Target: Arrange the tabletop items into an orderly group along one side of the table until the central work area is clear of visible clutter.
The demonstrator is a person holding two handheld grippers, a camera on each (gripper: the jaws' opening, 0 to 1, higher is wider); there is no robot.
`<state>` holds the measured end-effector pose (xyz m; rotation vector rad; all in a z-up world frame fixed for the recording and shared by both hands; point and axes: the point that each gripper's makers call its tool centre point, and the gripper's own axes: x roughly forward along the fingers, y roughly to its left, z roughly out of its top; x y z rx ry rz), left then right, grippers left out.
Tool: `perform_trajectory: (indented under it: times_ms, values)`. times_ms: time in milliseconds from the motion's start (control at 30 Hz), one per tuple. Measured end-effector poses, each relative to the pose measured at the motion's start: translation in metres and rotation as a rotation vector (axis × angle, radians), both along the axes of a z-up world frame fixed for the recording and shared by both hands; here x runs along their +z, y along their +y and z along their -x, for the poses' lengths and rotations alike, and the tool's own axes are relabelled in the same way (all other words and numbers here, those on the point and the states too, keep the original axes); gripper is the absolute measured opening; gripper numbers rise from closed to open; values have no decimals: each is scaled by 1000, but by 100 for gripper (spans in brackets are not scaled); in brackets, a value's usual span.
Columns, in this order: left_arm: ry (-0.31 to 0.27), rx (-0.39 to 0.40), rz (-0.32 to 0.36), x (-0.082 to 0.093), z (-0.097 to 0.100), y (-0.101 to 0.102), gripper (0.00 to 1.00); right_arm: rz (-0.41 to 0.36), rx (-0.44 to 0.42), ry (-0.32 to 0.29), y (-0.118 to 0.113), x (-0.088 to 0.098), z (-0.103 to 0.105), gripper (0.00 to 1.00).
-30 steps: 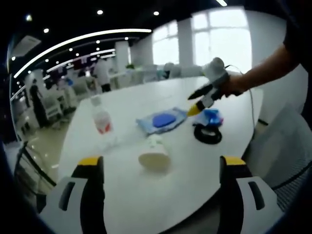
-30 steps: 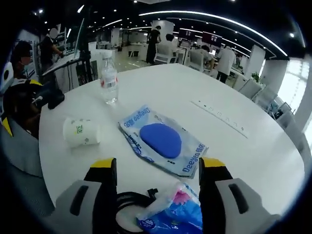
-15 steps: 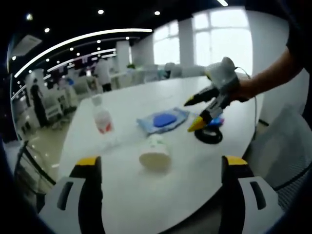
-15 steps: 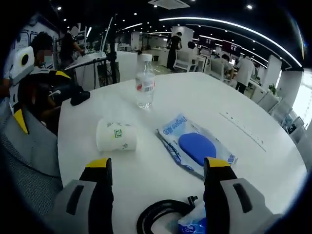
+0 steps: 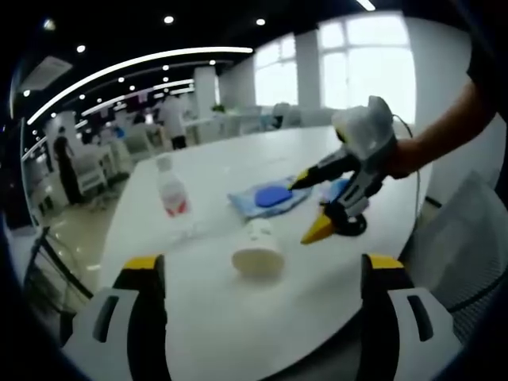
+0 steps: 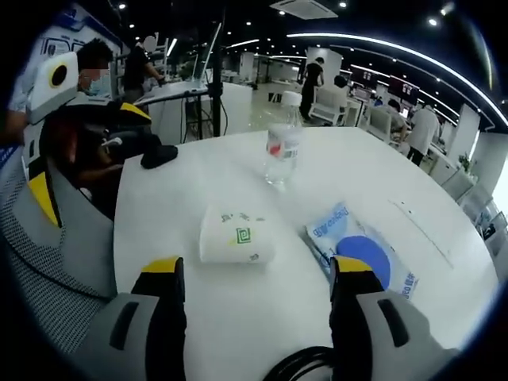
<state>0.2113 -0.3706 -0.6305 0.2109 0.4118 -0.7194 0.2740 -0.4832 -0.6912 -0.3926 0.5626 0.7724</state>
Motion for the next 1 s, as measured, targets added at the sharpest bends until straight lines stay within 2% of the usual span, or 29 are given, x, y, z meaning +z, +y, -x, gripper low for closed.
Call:
perform_trajectory:
  times_ms: [333, 1000]
  values:
    - [1, 5, -3, 0, 0, 1, 99, 3, 55, -8, 27, -3, 6, 70]
    - [10, 4, 4, 0, 1, 0, 99, 82, 143, -83, 51, -9, -1, 49]
